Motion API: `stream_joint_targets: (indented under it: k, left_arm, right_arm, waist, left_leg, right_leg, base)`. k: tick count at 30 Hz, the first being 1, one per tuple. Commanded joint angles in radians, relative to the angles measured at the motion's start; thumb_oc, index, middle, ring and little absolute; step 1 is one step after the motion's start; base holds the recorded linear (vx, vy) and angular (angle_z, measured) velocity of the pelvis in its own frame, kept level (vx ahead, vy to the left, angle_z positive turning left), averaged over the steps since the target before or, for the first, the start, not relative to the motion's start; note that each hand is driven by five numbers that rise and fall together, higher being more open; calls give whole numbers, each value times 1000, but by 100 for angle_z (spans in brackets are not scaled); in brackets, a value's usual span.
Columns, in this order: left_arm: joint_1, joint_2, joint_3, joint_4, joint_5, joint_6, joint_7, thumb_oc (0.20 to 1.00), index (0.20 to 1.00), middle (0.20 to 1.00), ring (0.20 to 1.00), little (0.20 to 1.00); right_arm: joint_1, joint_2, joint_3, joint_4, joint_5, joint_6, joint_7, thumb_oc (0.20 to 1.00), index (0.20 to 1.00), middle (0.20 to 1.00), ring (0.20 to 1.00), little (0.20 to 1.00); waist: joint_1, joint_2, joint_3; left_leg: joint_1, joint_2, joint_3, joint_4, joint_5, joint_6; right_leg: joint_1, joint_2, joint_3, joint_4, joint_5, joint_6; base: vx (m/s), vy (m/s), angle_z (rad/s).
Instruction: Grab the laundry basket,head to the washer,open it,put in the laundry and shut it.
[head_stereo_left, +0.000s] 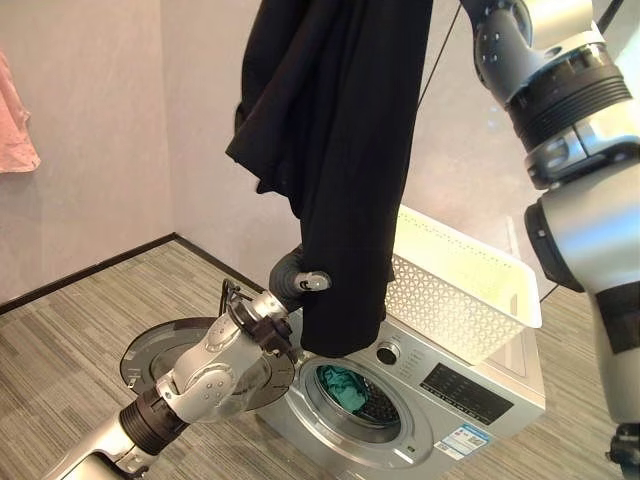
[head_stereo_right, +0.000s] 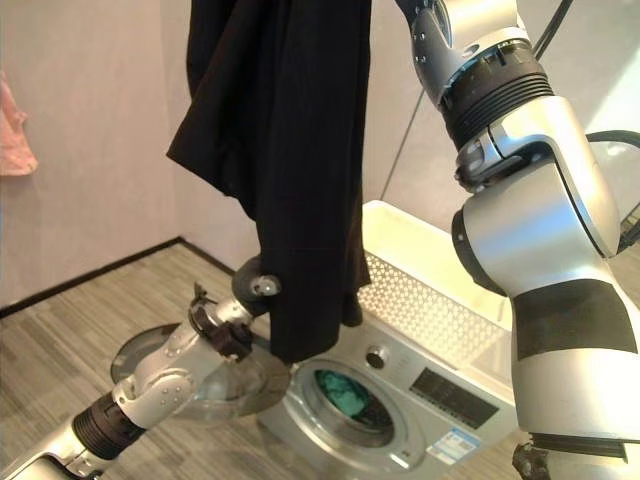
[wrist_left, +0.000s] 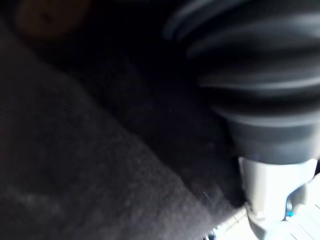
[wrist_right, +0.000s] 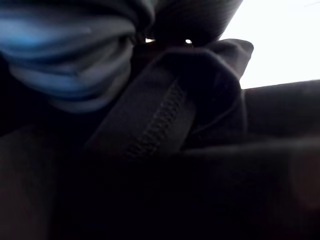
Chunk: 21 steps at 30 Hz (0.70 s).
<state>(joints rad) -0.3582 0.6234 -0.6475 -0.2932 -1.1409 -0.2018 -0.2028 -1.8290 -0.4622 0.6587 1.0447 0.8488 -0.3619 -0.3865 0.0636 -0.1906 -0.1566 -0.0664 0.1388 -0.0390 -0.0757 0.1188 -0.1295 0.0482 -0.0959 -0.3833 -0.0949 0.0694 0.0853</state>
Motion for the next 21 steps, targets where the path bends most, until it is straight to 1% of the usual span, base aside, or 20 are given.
stream_joint_targets:
  k: [1,3,4,6,8,9,10,12,13,16,17,19,20,21]
  left_arm:
    - [-86,-15,26,-56,-30,-76,-12,1000,1000,1000,1000,1000]
    - [-89,-20,32,-60,-31,-84,-7,1000,1000,1000,1000,1000]
    - [-112,-44,43,-69,-41,-102,4,1000,1000,1000,1000,1000]
    - [-120,-56,47,-69,-43,-109,12,1000,1000,1000,1000,1000]
    - [-147,-91,56,-66,-53,-127,27,1000,1000,1000,1000,1000]
    - [-147,-92,56,-65,-53,-127,27,1000,1000,1000,1000,1000]
    - [-163,-116,56,-68,-71,-129,31,1000,1000,1000,1000,1000]
    - [-169,-126,56,-67,-78,-131,34,1000,1000,1000,1000,1000]
    - [-180,-147,50,-72,-94,-133,34,1000,1000,1000,1000,1000]
    - [-205,-185,49,-78,-109,-144,40,1000,1000,1000,1000,1000]
    - [-206,-186,48,-78,-109,-145,40,1000,1000,1000,1000,1000]
    - [-225,-215,60,-83,-106,-160,49,1000,1000,1000,1000,1000]
    - [-236,-234,74,-87,-106,-170,51,1000,1000,1000,1000,1000]
    - [-236,-235,74,-87,-106,-170,51,1000,1000,1000,1000,1000]
  right_arm:
    - [-87,-84,4,68,22,-27,9,200,200,200,200,200]
    - [-74,-85,2,62,26,-26,15,200,200,200,200,200]
    - [-46,-73,-8,51,41,-27,26,200,200,200,200,200]
    - [-34,-65,-11,43,47,-27,30,200,200,200,200,200]
    - [-10,-41,-21,10,51,-28,37,200,200,200,200,200]
    - [-9,-41,-21,8,50,-28,36,200,200,200,200,200]
    - [8,-29,-32,-18,44,-29,34,200,200,200,200,200]
    - [14,-26,-34,-31,41,-30,31,200,200,200,200,200]
    - [26,-21,-39,-58,33,-29,27,200,200,200,200,200]
    - [47,-24,-45,-92,21,-27,24,200,200,200,200,200]
    - [49,-25,-45,-94,20,-26,23,200,200,200,200,200]
    - [89,-41,-47,-159,4,-29,28,200,200,200,200,200]
    - [115,-66,-47,-211,-13,-30,32,200,200,200,200,200]
    - [117,-67,-48,-214,-15,-29,30,200,200,200,200,200]
  waist:
    - [22,17,-1]
    - [21,18,0]
    - [16,22,2]
    - [13,23,2]
    - [3,26,4]
    - [3,26,4]
    - [-3,29,6]
    - [-7,30,6]
    - [-13,33,7]
    - [-24,35,14]
    - [-23,35,14]
    - [-32,36,19]
    - [-40,37,23]
    - [-39,37,23]
  left_leg:
    - [64,-8,28,-12,-93,28]
    - [65,-7,28,-12,-93,29]
    - [67,-8,33,-12,-94,29]
    - [68,-7,35,-12,-94,29]
    - [70,-6,40,-12,-95,30]
    - [70,-6,40,-12,-96,30]
    - [70,-5,42,-12,-96,29]
    - [70,-5,44,-12,-96,29]
    - [70,-4,44,-12,-95,30]
    - [71,-3,50,-12,-97,30]
    - [71,-2,51,-12,-97,30]
    - [74,-1,59,-12,-98,32]
    - [75,1,64,-12,-99,32]
    - [76,1,64,-12,-99,32]
  right_leg:
    - [-3,-51,30,8,20,63]
    - [-3,-51,31,8,20,62]
    - [-5,-51,35,8,20,61]
    - [-6,-51,37,8,21,60]
    - [-10,-50,45,8,22,58]
    - [-10,-50,46,8,22,58]
    - [-13,-49,50,8,22,58]
    - [-14,-48,51,8,23,57]
    - [-16,-47,56,8,23,57]
    - [-20,-46,63,8,24,56]
    - [-20,-46,63,8,25,56]
    - [-24,-43,74,8,25,55]
    - [-26,-43,80,8,26,54]
    - [-26,-42,80,8,26,54]
  base:
    - [0,0,0]
    - [0,0,0]
    - [-8,-2,-5]
    - [-6,-2,-15]
    - [-8,-7,-15]
    - [-15,-11,-3]
    - [-9,-5,-4]
    - [-6,-2,-5]
    - [1,1,-3]
    - [-3,-2,-5]
    - [-5,-8,-8]
    - [1,-7,-11]
    - [6,-6,-8]
    - [9,-10,-5]
